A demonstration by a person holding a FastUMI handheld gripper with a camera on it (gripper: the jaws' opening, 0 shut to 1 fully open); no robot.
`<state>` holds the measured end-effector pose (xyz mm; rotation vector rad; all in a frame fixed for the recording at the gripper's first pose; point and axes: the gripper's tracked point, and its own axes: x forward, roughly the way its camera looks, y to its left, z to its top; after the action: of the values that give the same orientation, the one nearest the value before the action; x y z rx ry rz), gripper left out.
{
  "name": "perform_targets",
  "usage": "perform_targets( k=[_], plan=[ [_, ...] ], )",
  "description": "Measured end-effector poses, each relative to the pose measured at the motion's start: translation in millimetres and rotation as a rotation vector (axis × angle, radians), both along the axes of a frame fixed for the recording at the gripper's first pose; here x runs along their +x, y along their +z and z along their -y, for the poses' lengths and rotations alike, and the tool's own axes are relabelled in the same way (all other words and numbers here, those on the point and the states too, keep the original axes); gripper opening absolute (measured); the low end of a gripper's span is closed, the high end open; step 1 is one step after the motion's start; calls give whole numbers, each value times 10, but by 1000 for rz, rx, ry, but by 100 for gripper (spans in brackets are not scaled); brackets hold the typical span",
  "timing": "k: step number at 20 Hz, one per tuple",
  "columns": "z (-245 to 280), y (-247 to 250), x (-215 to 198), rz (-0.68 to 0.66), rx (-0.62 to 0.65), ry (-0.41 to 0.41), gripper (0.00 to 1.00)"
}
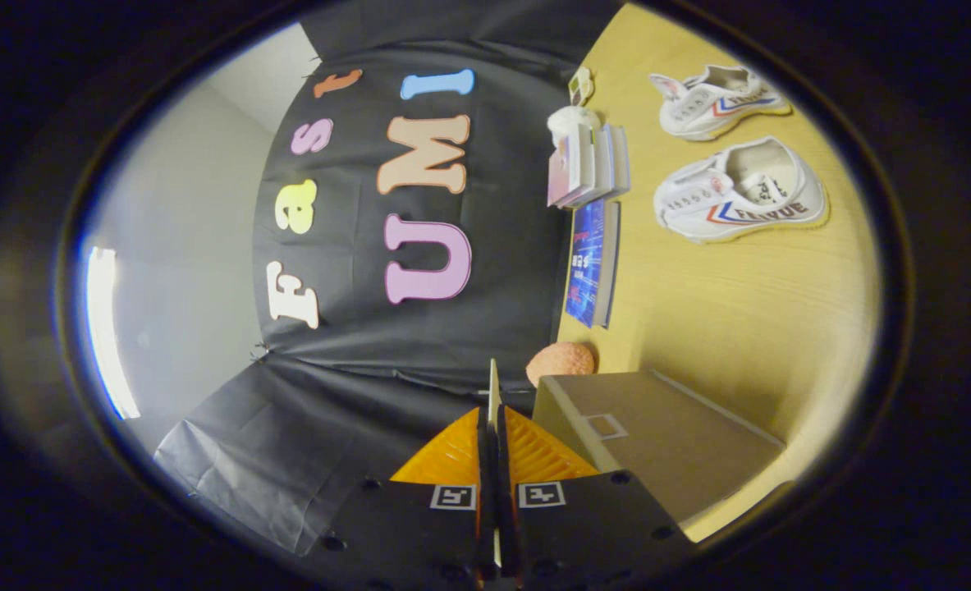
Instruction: Open the storage box then place both shoes into the box .Put the left shoe in first, then the right shoe, with the right side of both shoes facing outward in a uniform manner.
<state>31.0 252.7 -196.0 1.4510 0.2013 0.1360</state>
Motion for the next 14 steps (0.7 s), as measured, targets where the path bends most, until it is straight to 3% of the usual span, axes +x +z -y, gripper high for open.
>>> perform_targets(
  k=[7, 14],
  plan=[
    [-687, 708, -93, 37, -90, 13, 5],
    [-1469, 934, -224, 33, -74, 47, 5]
  ],
)
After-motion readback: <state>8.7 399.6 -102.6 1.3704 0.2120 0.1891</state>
